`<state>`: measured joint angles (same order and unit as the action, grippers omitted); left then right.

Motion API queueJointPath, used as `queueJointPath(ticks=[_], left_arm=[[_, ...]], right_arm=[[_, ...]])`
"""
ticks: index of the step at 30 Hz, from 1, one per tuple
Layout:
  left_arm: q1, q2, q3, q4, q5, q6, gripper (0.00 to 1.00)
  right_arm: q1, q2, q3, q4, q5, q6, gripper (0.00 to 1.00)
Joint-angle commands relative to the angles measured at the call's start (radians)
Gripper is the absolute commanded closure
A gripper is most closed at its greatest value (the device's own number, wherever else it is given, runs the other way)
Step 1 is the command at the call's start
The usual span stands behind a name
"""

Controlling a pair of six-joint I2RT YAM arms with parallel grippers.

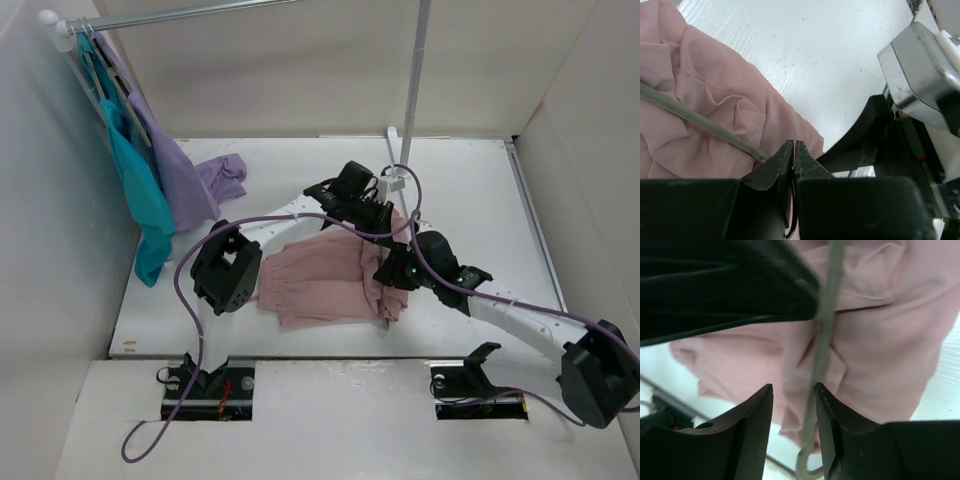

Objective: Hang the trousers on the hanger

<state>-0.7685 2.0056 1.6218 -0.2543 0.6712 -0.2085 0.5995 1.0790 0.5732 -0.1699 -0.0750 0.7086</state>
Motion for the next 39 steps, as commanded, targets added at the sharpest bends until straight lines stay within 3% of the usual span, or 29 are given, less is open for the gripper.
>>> queueJointPath(ticks=[1,6,14,16,18,20,21,24,26,32,35,39], left_arm=[[-0.003,0.010,0.027,-0.037,-0.048,0.001,1.00],[-0.003,0.001,0.027,-0.037,-0.058,0.001,1.00],[-0.014,0.001,0.027,-0.037,-0.058,0.012,1.00],[-0.032,0.001,0.036,-0.048,-0.058,0.021,1.00],[-0.032,0.001,0.036,-0.048,-0.058,0.031,1.00],[-0.041,0.001,0.046,-0.059,-0.067,0.041,0.92],[-0.041,-0.008,0.046,-0.071,-0.067,0.041,0.70],[-0.041,-0.008,0.095,-0.130,-0.085,0.101,0.36],[-0.041,-0.008,0.151,-0.166,-0.099,0.133,0.02],[0.001,-0.111,0.207,-0.198,-0.124,0.179,0.00],[0.038,-0.197,0.135,-0.127,-0.124,0.147,0.00],[0.136,-0.278,-0.089,0.056,-0.154,0.035,0.00]], right_arm=[[0.019,0.044,0.039,0.056,0.116,0.052,0.56],[0.028,0.088,0.051,-0.006,0.194,0.100,0.64],[0.037,0.185,0.079,-0.022,0.262,0.135,0.66],[0.037,0.226,0.112,-0.045,0.285,0.144,0.70],[0.026,0.285,0.137,-0.045,0.285,0.144,0.83],[0.026,0.308,0.155,-0.056,0.276,0.144,0.98],[0.026,0.308,0.155,-0.056,0.267,0.135,0.98],[0.013,0.248,0.137,-0.034,0.230,0.124,1.00],[-0.032,0.214,0.097,0.013,0.154,0.109,1.00],[-0.165,0.116,-0.010,0.134,-0.044,0.011,1.00],[-0.230,0.093,-0.048,0.188,-0.172,-0.041,1.00],[-0.271,0.093,-0.049,0.197,-0.252,-0.078,1.00]])
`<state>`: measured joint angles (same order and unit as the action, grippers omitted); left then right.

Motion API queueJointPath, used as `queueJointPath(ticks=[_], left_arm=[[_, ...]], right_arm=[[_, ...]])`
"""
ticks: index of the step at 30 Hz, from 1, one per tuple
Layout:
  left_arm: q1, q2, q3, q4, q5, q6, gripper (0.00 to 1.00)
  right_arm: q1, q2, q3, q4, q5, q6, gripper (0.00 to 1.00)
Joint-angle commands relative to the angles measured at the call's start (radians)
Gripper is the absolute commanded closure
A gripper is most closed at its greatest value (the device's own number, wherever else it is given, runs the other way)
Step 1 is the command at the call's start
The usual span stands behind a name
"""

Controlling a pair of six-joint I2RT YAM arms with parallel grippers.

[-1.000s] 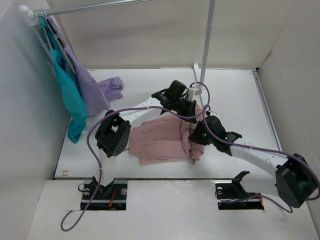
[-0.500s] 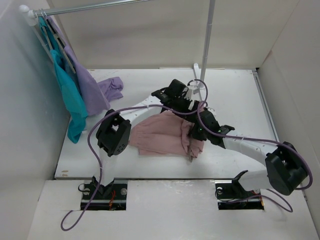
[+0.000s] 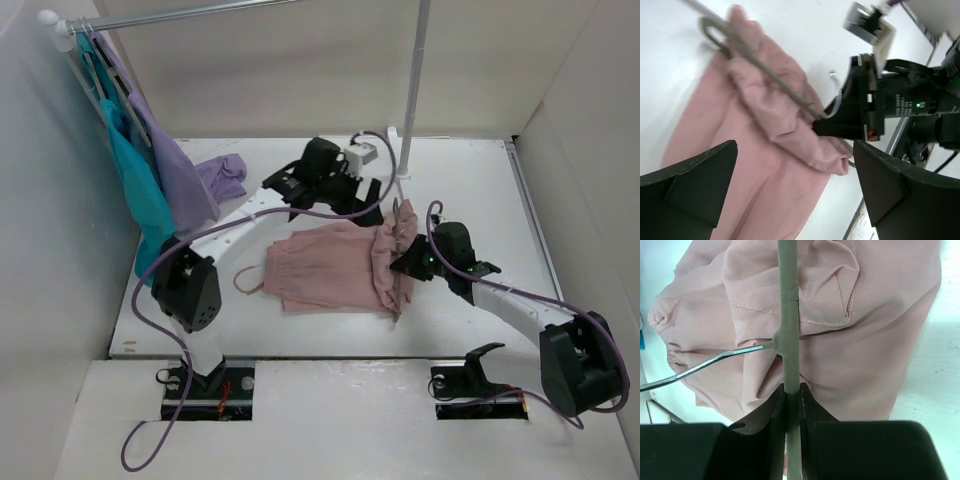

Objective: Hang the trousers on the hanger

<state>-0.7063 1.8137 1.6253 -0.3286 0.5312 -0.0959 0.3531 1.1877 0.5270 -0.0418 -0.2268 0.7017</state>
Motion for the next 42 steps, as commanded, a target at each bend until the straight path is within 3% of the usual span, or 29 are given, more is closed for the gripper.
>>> queueJointPath(ticks=[1,5,7,13,24,27,29,31,34,36,37,38,42], left_arm=[[0.074,-0.086,-0.138,0.144,-0.026,-0.077,0.00],[0.019,0.039,-0.096,0.063,-0.037,-0.027,0.05],[0.007,0.100,-0.096,0.063,0.030,-0.027,0.07],[-0.004,0.206,-0.019,0.042,0.030,-0.027,0.07],[-0.050,0.302,0.021,0.063,-0.004,-0.021,0.29],[-0.059,0.312,0.041,0.063,0.009,-0.021,0.29],[-0.070,0.303,0.060,0.049,0.009,-0.012,0.20],[-0.081,0.293,0.061,0.049,-0.016,-0.001,0.18],[-0.102,0.308,0.085,0.031,-0.037,0.013,0.43],[-0.102,0.352,0.114,0.007,-0.037,0.013,0.69],[-0.102,0.364,0.114,-0.003,-0.037,0.013,0.91],[-0.102,0.374,0.123,-0.013,-0.028,0.013,1.00],[-0.061,0.333,0.123,-0.039,-0.007,0.039,1.00]], right_arm=[[-0.034,-0.007,-0.011,0.069,-0.112,-0.071,1.00],[-0.043,0.003,-0.012,0.080,-0.121,-0.080,1.00],[-0.043,0.003,-0.012,0.080,-0.121,-0.080,1.00],[-0.043,-0.016,-0.021,0.080,-0.112,-0.071,1.00],[-0.043,-0.016,-0.030,0.080,-0.103,-0.062,1.00],[-0.052,-0.007,-0.030,0.080,-0.103,-0.062,1.00],[-0.052,-0.007,-0.030,0.080,-0.103,-0.062,1.00],[-0.052,0.004,-0.030,0.080,-0.103,-0.071,1.00],[-0.052,0.013,-0.021,0.080,-0.112,-0.071,1.00],[-0.052,0.013,-0.021,0.080,-0.112,-0.071,1.00],[-0.052,0.001,-0.021,0.080,-0.112,-0.071,1.00],[-0.066,-0.008,-0.021,0.080,-0.112,-0.062,1.00],[-0.112,-0.042,-0.021,0.057,-0.135,-0.053,1.00]])
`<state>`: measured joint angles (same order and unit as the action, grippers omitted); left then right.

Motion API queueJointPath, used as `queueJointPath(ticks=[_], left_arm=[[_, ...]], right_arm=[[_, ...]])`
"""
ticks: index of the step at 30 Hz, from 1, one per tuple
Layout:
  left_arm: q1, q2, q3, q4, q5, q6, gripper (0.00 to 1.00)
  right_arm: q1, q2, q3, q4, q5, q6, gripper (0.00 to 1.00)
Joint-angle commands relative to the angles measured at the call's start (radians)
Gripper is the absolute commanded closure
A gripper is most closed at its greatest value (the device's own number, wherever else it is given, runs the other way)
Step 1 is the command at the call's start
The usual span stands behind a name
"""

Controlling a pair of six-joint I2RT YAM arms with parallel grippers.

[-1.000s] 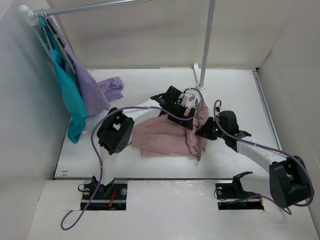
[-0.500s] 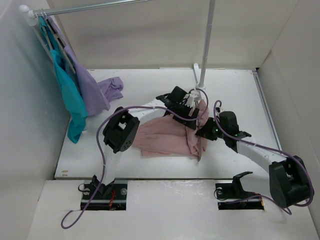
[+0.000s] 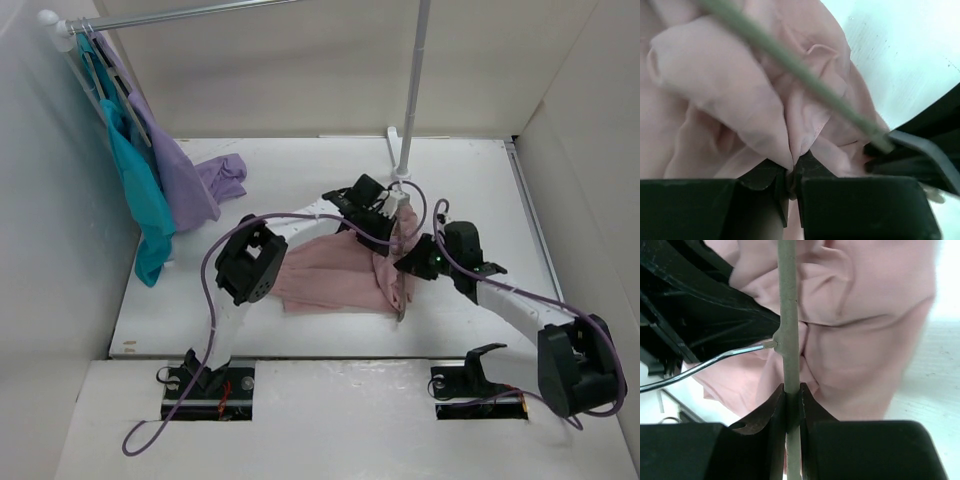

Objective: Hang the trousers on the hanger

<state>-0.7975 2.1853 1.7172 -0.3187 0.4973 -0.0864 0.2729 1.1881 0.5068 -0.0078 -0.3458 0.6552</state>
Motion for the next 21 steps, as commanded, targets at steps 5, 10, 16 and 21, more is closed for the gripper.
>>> queueJointPath(ticks=[5,10,16,21], left_arm=[[0.078,-0.177,0.001,-0.140,0.064,0.155,1.00],[0.103,-0.282,0.053,-0.258,0.204,0.198,1.00],[0.090,-0.282,0.266,-0.287,0.285,0.151,1.00],[0.090,-0.300,0.372,-0.324,0.297,0.141,1.00]], right_arm=[[-0.138,-0.116,-0.023,-0.010,-0.016,0.052,1.00],[-0.147,-0.088,-0.024,-0.020,0.019,0.066,1.00],[-0.026,0.002,0.039,-0.011,0.126,0.124,1.00],[0.035,0.068,0.082,-0.001,0.176,0.152,1.00]])
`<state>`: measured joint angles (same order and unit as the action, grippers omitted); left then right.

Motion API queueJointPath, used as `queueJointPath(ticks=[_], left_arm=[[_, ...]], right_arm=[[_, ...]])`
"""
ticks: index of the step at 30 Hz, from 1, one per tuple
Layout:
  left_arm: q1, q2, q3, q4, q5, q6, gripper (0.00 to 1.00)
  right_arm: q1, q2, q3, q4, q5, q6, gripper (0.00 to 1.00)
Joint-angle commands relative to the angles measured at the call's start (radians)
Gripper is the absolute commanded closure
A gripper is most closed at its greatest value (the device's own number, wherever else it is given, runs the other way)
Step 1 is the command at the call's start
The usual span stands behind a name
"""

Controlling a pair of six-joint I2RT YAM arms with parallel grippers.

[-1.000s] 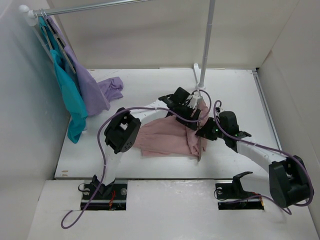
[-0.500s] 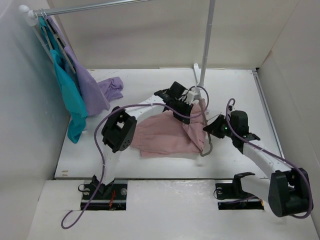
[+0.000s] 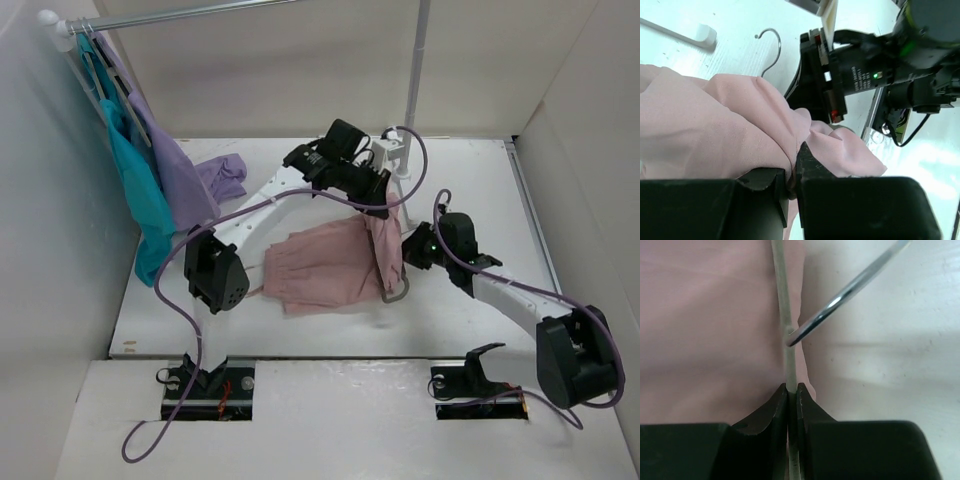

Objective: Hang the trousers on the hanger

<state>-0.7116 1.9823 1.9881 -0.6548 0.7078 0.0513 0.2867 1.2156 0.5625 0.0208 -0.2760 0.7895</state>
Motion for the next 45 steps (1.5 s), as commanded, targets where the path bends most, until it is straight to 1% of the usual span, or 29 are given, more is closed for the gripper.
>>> queueJointPath(ticks=[1,3,9,12,14,15,16,17,18,21,22,23,24,25,26,27,28,29,30,32,33,35,38,39,40,41,42,43,45], left_arm=[[0.004,-0.111,0.112,0.012,0.076,0.013,1.00],[0.017,-0.140,0.112,-0.012,0.067,0.022,1.00],[0.119,-0.218,0.043,-0.012,0.047,0.056,1.00],[0.169,-0.255,-0.014,-0.012,0.047,0.056,1.00],[0.188,-0.283,-0.052,-0.012,0.047,0.083,1.00],[0.201,-0.292,-0.108,-0.012,0.038,0.097,1.00],[0.201,-0.301,-0.150,-0.022,0.026,0.116,1.00],[0.201,-0.315,-0.197,-0.031,0.015,0.161,1.00],[0.210,-0.315,-0.315,-0.031,-0.004,0.188,1.00],[0.237,-0.326,-0.512,-0.006,-0.045,0.278,1.00],[0.251,-0.335,-0.635,0.004,-0.056,0.303,1.00],[0.270,-0.335,-0.694,0.015,-0.056,0.324,0.97],[0.287,-0.335,-0.745,0.027,-0.067,0.349,0.83],[0.319,-0.344,-0.824,0.041,-0.083,0.405,0.69],[0.330,-0.344,-0.857,0.041,-0.102,0.424,0.55],[0.330,-0.344,-0.882,0.053,-0.117,0.441,0.45],[0.340,-0.344,-0.900,0.053,-0.126,0.458,0.26],[0.340,-0.358,-0.913,0.053,-0.126,0.478,0.12],[0.340,-0.367,-0.913,0.038,-0.126,0.510,0.04],[0.340,-0.396,-0.913,-0.003,-0.117,0.538,0.02],[0.340,-0.405,-0.885,-0.018,-0.126,0.551,0.01],[0.340,-0.422,-0.861,-0.042,-0.174,0.561,0.01],[0.340,-0.464,-0.821,-0.078,-0.221,0.561,0.01],[0.340,-0.476,-0.790,-0.092,-0.237,0.570,0.01],[0.340,-0.487,-0.770,-0.109,-0.237,0.570,0.01],[0.340,-0.499,-0.744,-0.152,-0.254,0.587,0.01],[0.318,-0.525,-0.715,-0.169,-0.287,0.597,0.01],[0.305,-0.540,-0.651,-0.180,-0.307,0.598,0.01],[0.276,-0.589,-0.585,-0.180,-0.355,0.610,0.01]], right_arm=[[0.035,0.050,0.027,-0.030,0.116,0.017,1.00],[0.035,0.071,0.036,-0.030,0.116,0.007,1.00],[0.055,0.081,-0.007,-0.030,0.106,-0.003,1.00],[0.065,0.081,-0.007,-0.030,0.106,-0.012,1.00],[0.065,0.081,-0.007,-0.030,0.106,-0.012,1.00],[0.065,0.081,-0.007,-0.042,0.106,-0.012,1.00],[0.065,0.046,-0.007,-0.042,0.106,-0.012,1.00],[0.065,0.029,-0.007,-0.051,0.106,-0.021,1.00],[0.065,0.010,-0.007,-0.062,0.116,-0.021,1.00],[0.087,-0.059,0.078,-0.175,0.176,-0.065,1.00],[0.097,-0.073,0.106,-0.258,0.219,-0.082,1.00],[0.097,-0.099,0.170,-0.301,0.240,-0.099,1.00],[0.107,-0.109,0.203,-0.339,0.260,-0.134,1.00],[0.108,-0.119,0.235,-0.375,0.290,-0.154,1.00],[0.120,-0.128,0.296,-0.428,0.290,-0.173,1.00],[0.120,-0.140,0.324,-0.447,0.299,-0.214,1.00],[0.129,-0.140,0.351,-0.464,0.299,-0.235,1.00],[0.138,-0.140,0.378,-0.488,0.288,-0.258,1.00],[0.138,-0.140,0.426,-0.498,0.278,-0.304,1.00],[0.147,-0.140,0.470,-0.507,0.244,-0.341,1.00],[0.147,-0.140,0.511,-0.534,0.227,-0.361,1.00],[0.147,-0.140,0.553,-0.544,0.193,-0.426,1.00],[0.166,-0.130,0.666,-0.630,0.117,-0.545,1.00],[0.166,-0.117,0.700,-0.660,0.083,-0.576,1.00],[0.176,-0.117,0.768,-0.723,0.072,-0.604,1.00],[0.177,-0.102,0.801,-0.754,0.063,-0.655,1.00],[0.177,-0.087,0.830,-0.781,0.052,-0.677,1.00],[0.177,-0.087,0.856,-0.824,0.022,-0.700,1.00],[0.177,-0.077,0.913,-0.849,-0.017,-0.759,1.00]])
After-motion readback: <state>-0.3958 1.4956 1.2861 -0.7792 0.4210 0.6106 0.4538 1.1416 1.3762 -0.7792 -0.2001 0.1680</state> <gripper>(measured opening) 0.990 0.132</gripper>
